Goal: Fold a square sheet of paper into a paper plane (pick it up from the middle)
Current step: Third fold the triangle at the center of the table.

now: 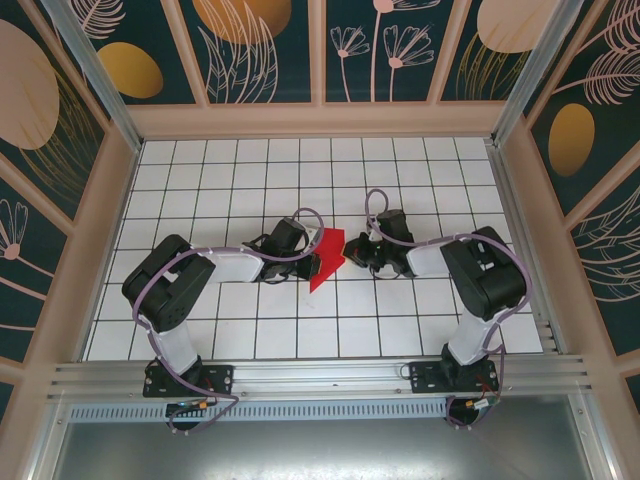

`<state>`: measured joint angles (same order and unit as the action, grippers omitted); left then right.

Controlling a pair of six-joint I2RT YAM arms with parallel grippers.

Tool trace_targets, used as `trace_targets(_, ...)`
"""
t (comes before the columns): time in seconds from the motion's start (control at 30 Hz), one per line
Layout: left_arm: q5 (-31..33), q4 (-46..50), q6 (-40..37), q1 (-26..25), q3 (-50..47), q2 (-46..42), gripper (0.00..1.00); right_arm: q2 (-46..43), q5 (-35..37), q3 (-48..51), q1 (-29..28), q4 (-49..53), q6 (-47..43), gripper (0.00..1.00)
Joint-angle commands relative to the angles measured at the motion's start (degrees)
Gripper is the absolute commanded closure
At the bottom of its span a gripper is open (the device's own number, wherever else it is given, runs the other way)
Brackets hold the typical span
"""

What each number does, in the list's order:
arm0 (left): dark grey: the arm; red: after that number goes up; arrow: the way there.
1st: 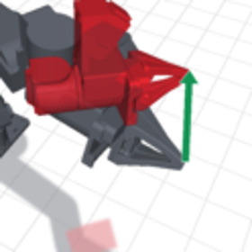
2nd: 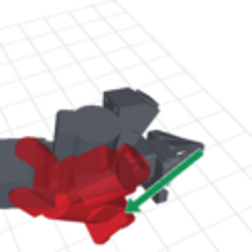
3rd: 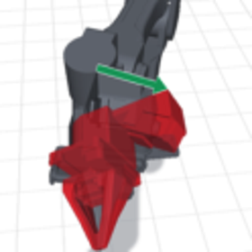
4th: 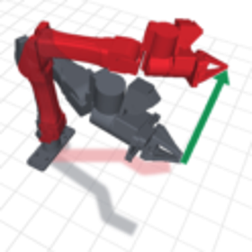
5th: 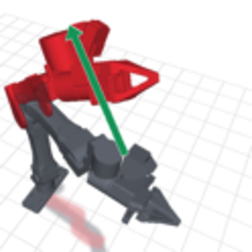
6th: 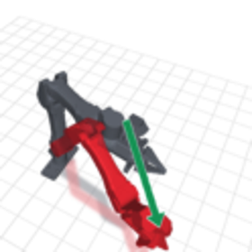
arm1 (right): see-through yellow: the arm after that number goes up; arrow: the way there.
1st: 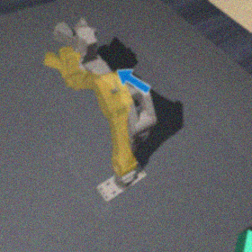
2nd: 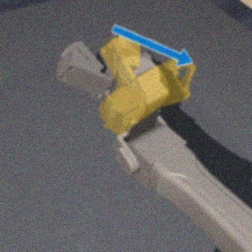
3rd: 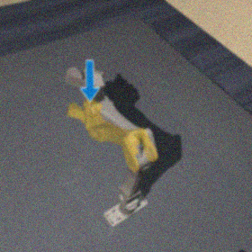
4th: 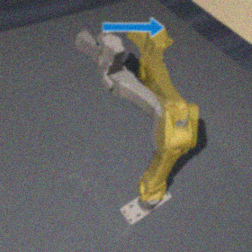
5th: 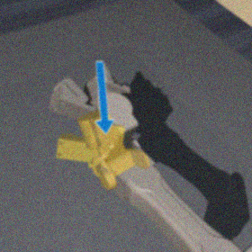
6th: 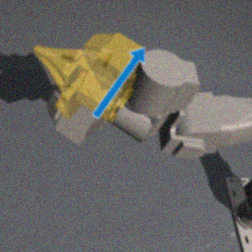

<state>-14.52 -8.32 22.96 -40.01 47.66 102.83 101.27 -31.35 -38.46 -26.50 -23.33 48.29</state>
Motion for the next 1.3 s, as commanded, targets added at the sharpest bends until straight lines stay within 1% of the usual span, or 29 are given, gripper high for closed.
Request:
trace_targets(0.0,-0.3,5.0,-1.0,0.1,-0.1,2.2,1.00,1.5,0.5,1.3,0.0,0.0,-1.0,1.00)
trace_targets(0.2,-0.4,5.0,-1.1,0.2,-0.2,2.2,1.00,1.8,4.8,0.7,0.0,5.7,-3.2,1.00)
trace_targets(0.3,-0.4,5.1,-1.1,0.1,-0.1,2.2,1.00,-0.7,5.7,0.2,0.0,7.1,-4.4,1.00)
trace_targets(0.53,-0.4,5.2,-1.3,0.2,0.0,2.4,1.00,-6.7,2.0,-0.9,-0.4,5.0,-4.0,1.00)
trace_targets(0.73,-0.4,5.4,-1.3,0.1,0.3,2.3,1.00,-3.0,-1.8,-0.7,-1.9,-0.6,-0.9,1.00)
trace_targets(0.87,-0.4,5.6,-1.3,0.2,0.3,2.2,0.99,-0.9,-1.0,-0.4,-2.4,-1.4,-0.5,1.00)
trace_targets(0.97,-0.4,5.7,-1.3,0.1,0.3,2.1,0.99,0.5,0.3,-0.2,-2.3,-0.1,-1.1,1.00)
trace_targets(1.1,-0.7,5.9,-1.1,0.2,0.5,1.7,0.96,2.1,1.8,0.8,-2.3,1.3,-2.0,1.00)
trace_targets(1.13,-0.5,6.1,-1.0,0.1,0.7,1.4,0.94,2.1,2.6,1.0,-2.3,1.9,-2.3,1.00)
trace_targets(1.2,0.1,7.3,-0.5,0.2,1.6,0.4,0.86,2.2,3.9,1.3,-2.4,3.1,-2.5,1.00)
trace_targets(1.27,1.6,8.5,0.0,0.2,2.4,-1.7,0.80,2.2,4.2,1.5,-2.4,3.4,-2.8,1.00)
